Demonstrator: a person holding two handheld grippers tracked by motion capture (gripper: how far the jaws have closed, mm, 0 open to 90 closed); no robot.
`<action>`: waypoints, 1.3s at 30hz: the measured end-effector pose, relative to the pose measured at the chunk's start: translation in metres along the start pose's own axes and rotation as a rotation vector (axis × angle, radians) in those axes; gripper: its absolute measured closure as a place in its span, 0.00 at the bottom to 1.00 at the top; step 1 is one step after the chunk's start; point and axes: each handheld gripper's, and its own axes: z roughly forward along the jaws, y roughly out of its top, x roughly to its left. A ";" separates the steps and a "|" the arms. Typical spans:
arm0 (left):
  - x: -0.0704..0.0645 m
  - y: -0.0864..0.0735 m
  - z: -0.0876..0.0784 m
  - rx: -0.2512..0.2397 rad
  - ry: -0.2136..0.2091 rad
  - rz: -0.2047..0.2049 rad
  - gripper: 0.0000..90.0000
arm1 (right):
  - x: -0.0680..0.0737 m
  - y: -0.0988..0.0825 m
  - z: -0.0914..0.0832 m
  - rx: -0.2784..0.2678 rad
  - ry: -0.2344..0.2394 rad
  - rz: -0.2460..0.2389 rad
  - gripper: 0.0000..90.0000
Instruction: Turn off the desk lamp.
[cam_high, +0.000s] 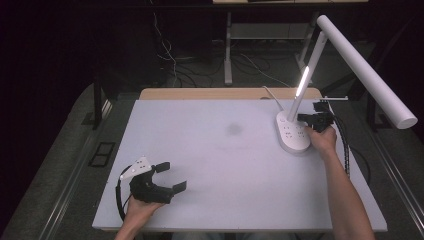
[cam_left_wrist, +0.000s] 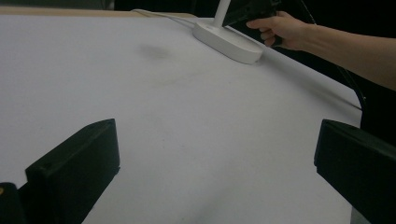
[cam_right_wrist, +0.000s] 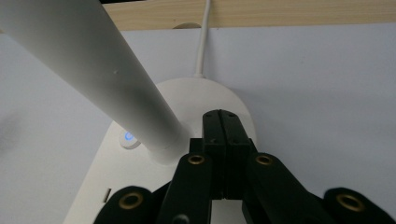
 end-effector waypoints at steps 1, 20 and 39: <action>0.000 0.000 0.000 -0.001 0.000 -0.003 0.00 | 0.000 0.001 0.000 0.003 -0.001 -0.005 1.00; 0.000 0.000 0.000 0.001 0.001 -0.005 0.00 | 0.005 0.006 -0.018 -0.015 -0.015 -0.016 0.77; -0.002 0.001 0.002 -0.004 -0.018 -0.001 0.00 | 0.013 0.009 -0.065 -0.027 -0.052 -0.021 0.13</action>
